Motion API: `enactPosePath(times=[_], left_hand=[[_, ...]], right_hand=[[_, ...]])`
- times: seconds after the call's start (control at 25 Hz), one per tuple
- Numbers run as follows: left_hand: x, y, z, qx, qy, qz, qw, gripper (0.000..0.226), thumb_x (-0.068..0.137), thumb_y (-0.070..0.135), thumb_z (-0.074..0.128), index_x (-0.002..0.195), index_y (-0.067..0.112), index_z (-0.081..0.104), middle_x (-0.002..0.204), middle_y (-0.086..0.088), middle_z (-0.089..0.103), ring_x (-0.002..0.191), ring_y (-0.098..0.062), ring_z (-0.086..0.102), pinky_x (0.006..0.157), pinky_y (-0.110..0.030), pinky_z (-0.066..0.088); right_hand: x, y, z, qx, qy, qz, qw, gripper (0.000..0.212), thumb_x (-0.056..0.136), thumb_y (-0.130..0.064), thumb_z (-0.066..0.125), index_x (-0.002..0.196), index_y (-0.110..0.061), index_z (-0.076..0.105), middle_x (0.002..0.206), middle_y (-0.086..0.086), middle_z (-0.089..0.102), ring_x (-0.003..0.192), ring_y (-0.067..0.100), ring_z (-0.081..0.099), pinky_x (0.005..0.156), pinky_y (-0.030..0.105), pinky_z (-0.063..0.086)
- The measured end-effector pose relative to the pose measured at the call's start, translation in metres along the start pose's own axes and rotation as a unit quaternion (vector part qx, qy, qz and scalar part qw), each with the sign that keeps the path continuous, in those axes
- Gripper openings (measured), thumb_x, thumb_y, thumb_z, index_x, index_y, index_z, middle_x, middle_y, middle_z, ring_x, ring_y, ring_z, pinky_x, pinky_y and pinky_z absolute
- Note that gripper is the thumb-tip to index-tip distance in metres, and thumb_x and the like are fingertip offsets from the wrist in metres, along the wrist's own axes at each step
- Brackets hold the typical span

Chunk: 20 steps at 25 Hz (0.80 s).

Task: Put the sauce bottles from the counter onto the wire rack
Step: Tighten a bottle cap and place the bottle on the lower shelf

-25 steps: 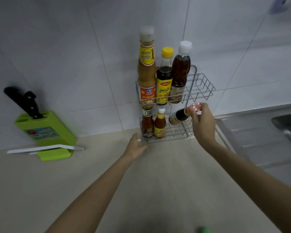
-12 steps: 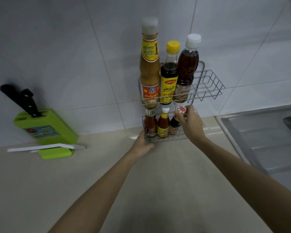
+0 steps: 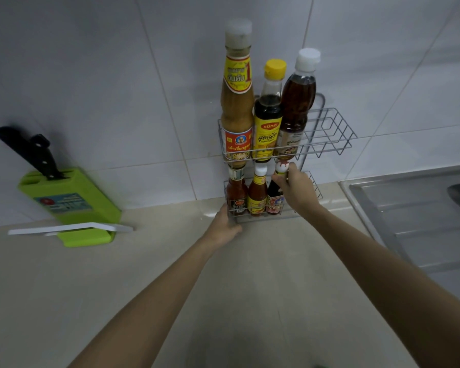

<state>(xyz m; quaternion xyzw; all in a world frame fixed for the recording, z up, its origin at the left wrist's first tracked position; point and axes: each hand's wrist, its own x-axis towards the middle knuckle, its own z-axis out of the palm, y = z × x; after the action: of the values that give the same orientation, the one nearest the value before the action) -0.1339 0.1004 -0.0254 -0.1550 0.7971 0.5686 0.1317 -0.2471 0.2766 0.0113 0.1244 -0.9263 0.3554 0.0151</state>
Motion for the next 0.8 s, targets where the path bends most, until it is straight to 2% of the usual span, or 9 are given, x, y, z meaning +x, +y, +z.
enactPosePath(times=[0.12, 0.28, 0.4, 0.52, 0.56, 0.64, 0.72, 0.8], left_hand=[[0.002, 0.000, 0.001, 0.005, -0.001, 0.000, 1.000, 0.080, 0.085, -0.004, 0.059, 0.151, 0.018, 0.019, 0.155, -0.004, 0.032, 0.143, -0.021, 0.030, 0.103, -0.024, 0.028], [0.006, -0.003, 0.000, 0.024, -0.013, 0.005, 1.000, 0.084, 0.083, 0.000, 0.063, 0.152, 0.019, 0.018, 0.155, -0.004, 0.032, 0.143, -0.022, 0.030, 0.102, -0.024, 0.029], [0.006, -0.007, -0.004, 0.042, -0.029, -0.003, 0.999, 0.087, 0.083, 0.005, 0.065, 0.153, 0.021, 0.014, 0.157, -0.002, 0.029, 0.145, -0.022, 0.028, 0.106, -0.026, 0.029], [0.002, -0.009, -0.006, 0.050, -0.031, 0.001, 0.998, 0.084, 0.085, 0.009, 0.065, 0.153, 0.017, 0.016, 0.157, -0.004, 0.029, 0.145, -0.023, 0.028, 0.114, -0.033, 0.029], [-0.004, -0.013, -0.006, 0.076, -0.017, 0.005, 0.997, 0.080, 0.086, 0.010, 0.065, 0.152, 0.013, 0.019, 0.154, -0.008, 0.032, 0.143, -0.024, 0.031, 0.114, -0.034, 0.031], [-0.016, -0.026, -0.002, 0.160, 0.023, 0.022, 0.987, 0.069, 0.087, 0.011, 0.064, 0.145, 0.005, 0.029, 0.145, -0.018, 0.040, 0.135, -0.029, 0.041, 0.109, -0.033, 0.036], [-0.040, -0.048, 0.010, 0.235, 0.011, 0.040, 0.971, 0.059, 0.085, 0.012, 0.063, 0.139, 0.005, 0.039, 0.136, -0.020, 0.047, 0.129, -0.032, 0.047, 0.104, -0.031, 0.038], [-0.069, -0.069, 0.025, 0.297, -0.045, 0.070, 0.951, 0.052, 0.085, 0.012, 0.062, 0.134, 0.006, 0.046, 0.131, -0.017, 0.050, 0.126, -0.030, 0.049, 0.104, -0.030, 0.038]], right_hand=[[0.000, 0.000, 0.000, 0.002, 0.001, 0.021, 1.000, 0.032, 0.091, -0.032, 0.058, 0.100, -0.003, 0.049, 0.093, 0.018, 0.066, 0.081, 0.033, 0.059, 0.062, 0.033, 0.038], [-0.004, 0.008, 0.004, 0.023, -0.001, 0.039, 0.999, 0.033, 0.088, -0.035, 0.061, 0.097, -0.005, 0.051, 0.098, 0.016, 0.067, 0.090, 0.034, 0.064, 0.073, 0.046, 0.054], [-0.007, 0.011, 0.005, 0.058, -0.012, 0.044, 0.997, 0.036, 0.089, -0.032, 0.062, 0.110, -0.005, 0.052, 0.111, 0.016, 0.067, 0.101, 0.033, 0.065, 0.081, 0.050, 0.055], [-0.015, 0.010, -0.005, 0.040, 0.006, 0.058, 0.998, 0.053, 0.090, -0.038, 0.059, 0.128, -0.003, 0.046, 0.127, 0.016, 0.057, 0.115, 0.031, 0.057, 0.091, 0.045, 0.050], [-0.026, 0.011, -0.010, 0.022, 0.017, 0.041, 0.999, 0.054, 0.091, -0.037, 0.057, 0.129, -0.001, 0.044, 0.128, 0.017, 0.054, 0.115, 0.030, 0.054, 0.092, 0.041, 0.047], [-0.058, 0.021, -0.015, -0.064, 0.016, -0.059, 0.996, 0.044, 0.093, -0.028, 0.056, 0.125, 0.001, 0.046, 0.124, 0.019, 0.051, 0.110, 0.031, 0.053, 0.090, 0.038, 0.044], [-0.102, 0.041, -0.013, -0.190, -0.062, -0.147, 0.969, 0.036, 0.093, -0.024, 0.055, 0.122, -0.003, 0.048, 0.121, 0.015, 0.053, 0.108, 0.031, 0.055, 0.091, 0.039, 0.047], [-0.145, 0.063, -0.012, -0.244, -0.168, -0.144, 0.944, 0.032, 0.093, -0.023, 0.051, 0.121, -0.008, 0.049, 0.119, 0.012, 0.055, 0.106, 0.030, 0.057, 0.089, 0.039, 0.048]])
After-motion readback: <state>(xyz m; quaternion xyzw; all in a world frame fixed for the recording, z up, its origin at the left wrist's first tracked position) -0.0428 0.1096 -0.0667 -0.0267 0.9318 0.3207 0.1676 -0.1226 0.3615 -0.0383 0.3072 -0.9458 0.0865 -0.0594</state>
